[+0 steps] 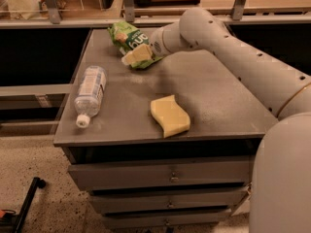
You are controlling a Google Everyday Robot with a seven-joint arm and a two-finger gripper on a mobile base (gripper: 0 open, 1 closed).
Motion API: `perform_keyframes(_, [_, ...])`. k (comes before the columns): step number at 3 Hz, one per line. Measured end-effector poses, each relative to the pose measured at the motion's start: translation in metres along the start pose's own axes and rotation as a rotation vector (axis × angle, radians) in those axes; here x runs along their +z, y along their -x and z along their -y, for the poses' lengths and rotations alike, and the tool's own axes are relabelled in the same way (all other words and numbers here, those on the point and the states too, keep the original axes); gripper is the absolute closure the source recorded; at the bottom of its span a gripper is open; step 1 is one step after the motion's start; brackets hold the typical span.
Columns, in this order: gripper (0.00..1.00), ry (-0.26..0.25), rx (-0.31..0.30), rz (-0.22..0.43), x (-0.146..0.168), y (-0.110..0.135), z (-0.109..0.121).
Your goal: Move green rice chip bag near sponge
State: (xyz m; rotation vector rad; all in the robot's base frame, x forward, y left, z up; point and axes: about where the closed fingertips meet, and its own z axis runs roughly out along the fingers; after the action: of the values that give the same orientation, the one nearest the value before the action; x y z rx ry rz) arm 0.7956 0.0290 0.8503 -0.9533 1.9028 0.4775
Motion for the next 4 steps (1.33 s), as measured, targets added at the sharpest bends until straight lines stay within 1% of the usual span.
perform_keyframes(1, [0.00,0.022,0.001,-0.019,0.013,-0.001,-0.015])
perform_keyframes(2, [0.17,0.030,-0.004,-0.013,0.016,0.002,-0.019])
perform_keyframes(3, [0.41,0.095,-0.007,-0.014,0.024,0.005,-0.026])
perform_keyframes(4, [0.64,0.154,-0.020,-0.051,0.023,0.008,-0.028])
